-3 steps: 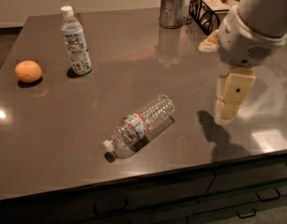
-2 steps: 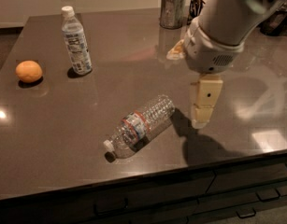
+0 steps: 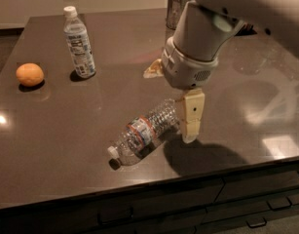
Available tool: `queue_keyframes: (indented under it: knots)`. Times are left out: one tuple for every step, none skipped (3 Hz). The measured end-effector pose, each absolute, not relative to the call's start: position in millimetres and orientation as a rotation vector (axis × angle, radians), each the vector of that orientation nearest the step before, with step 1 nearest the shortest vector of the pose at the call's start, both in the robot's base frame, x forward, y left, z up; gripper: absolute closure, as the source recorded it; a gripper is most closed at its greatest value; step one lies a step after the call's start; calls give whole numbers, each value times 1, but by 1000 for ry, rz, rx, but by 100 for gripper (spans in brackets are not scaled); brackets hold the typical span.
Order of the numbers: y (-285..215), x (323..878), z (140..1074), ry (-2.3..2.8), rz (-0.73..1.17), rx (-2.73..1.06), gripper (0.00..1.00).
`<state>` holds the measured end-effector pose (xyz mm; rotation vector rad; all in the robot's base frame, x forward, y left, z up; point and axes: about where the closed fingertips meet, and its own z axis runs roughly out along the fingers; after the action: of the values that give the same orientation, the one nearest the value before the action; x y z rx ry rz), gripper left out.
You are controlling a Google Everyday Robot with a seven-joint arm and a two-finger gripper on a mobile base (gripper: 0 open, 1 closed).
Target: Pick water bottle
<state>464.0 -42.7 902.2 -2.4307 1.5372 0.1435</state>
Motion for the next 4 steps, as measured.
queue_keyframes:
  knots:
    - [-29, 458, 889, 1428, 185, -2518, 0]
    - [-20, 453, 878, 1342, 219, -2586, 0]
    - [-15, 449, 871, 1288, 238, -2626, 18]
    - [-12, 446, 867, 1250, 250, -2643, 43]
